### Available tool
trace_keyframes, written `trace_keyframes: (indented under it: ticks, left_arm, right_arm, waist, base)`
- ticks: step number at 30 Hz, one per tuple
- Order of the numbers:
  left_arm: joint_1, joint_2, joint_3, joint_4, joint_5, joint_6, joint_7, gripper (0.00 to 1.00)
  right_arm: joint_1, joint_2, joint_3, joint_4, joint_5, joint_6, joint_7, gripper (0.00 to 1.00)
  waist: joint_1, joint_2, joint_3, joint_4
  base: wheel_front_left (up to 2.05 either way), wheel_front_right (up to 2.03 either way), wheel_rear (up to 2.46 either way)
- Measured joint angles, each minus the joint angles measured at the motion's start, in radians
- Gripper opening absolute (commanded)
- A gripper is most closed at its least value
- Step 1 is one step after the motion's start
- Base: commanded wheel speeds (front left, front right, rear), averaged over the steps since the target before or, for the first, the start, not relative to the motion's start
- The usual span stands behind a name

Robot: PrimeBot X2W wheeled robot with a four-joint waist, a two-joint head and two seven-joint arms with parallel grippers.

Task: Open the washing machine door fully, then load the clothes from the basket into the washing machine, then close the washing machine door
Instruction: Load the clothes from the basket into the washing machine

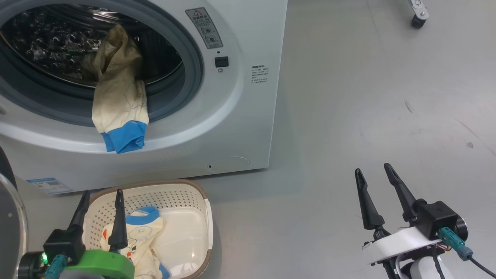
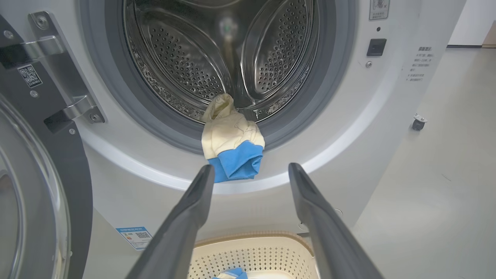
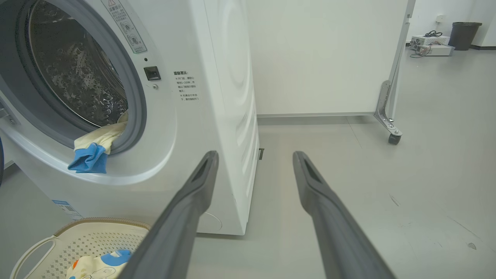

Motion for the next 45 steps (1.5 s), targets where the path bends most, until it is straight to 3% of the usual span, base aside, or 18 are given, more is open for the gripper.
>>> trace_keyframes:
  ticks: [19, 31, 45]
  left_arm:
    - [-0.01, 0.0, -0.013, -0.005, -0.018, 0.008, 0.013, 1.0]
    - [-0.181, 0.002, -0.011, 0.062, -0.09, -0.021, 0.114, 1.0]
    - [-0.437, 0.116, 0.086, 0.196, -0.169, -0.029, 0.29, 1.0]
  right_arm:
    - [0.0, 0.001, 0.011, -0.03, 0.0, 0.0, 0.0, 1.0]
    - [-0.051, 0.001, 0.011, -0.08, -0.009, 0.0, 0.0, 1.0]
    - [-0.148, 0.0, 0.033, -0.109, 0.014, -0.002, 0.0, 1.0]
  waist:
    - [0.0, 0.0, 0.038, -0.013]
    - [0.0, 0.0, 0.147, -0.034]
    - [0.0, 0.0, 0.31, -0.093]
  base:
    - [0.0, 0.0, 0.0]
    - [0.0, 0.0, 0.0]
    - [0.0, 0.0, 0.0]
